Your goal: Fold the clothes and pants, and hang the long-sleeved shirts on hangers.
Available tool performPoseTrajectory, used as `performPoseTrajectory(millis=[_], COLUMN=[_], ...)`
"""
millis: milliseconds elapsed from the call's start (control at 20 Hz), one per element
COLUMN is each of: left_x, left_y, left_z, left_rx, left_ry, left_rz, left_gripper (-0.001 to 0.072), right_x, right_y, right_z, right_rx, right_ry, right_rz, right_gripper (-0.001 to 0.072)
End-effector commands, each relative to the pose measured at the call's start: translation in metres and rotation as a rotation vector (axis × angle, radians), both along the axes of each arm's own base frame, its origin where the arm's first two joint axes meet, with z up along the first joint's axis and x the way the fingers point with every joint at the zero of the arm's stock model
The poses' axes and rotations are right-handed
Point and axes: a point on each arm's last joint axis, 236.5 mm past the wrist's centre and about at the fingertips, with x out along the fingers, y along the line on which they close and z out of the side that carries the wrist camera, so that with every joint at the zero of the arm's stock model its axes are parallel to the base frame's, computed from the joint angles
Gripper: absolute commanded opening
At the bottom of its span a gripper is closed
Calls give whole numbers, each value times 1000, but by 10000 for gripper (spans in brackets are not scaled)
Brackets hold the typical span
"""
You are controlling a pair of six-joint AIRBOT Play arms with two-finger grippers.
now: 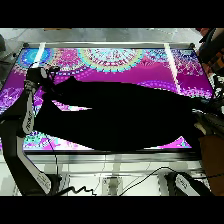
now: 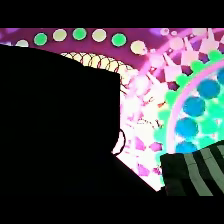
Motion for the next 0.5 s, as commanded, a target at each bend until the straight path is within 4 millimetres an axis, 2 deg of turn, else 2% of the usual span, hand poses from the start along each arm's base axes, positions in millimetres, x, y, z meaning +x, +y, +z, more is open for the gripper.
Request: performPoseTrajectory(millis=[0, 50, 100, 250, 350, 450], left_x=[6, 10, 14, 36, 61, 92], left_y=[45, 53, 61, 80, 100, 101], left_z=[12, 23, 34, 64, 103, 145], left_rx=[211, 250, 277, 369, 507, 575], left_ry=[-17, -37, -60, -175, -312, -498], left_rz=[-29, -31, -28, -40, -82, -133], left_gripper=[413, 184, 10, 11, 10, 10], right_x=[0, 0, 1, 1, 1, 2], right_y=[0, 0, 0, 1, 1, 0], right_z=[-2, -4, -7, -18, -21, -20], right_rx=[2, 4, 8, 23, 27, 24], right_ry=[4, 9, 15, 43, 51, 45], right_rz=[1, 1, 1, 2, 4, 0], right_gripper=[20, 20, 20, 20, 21, 20])
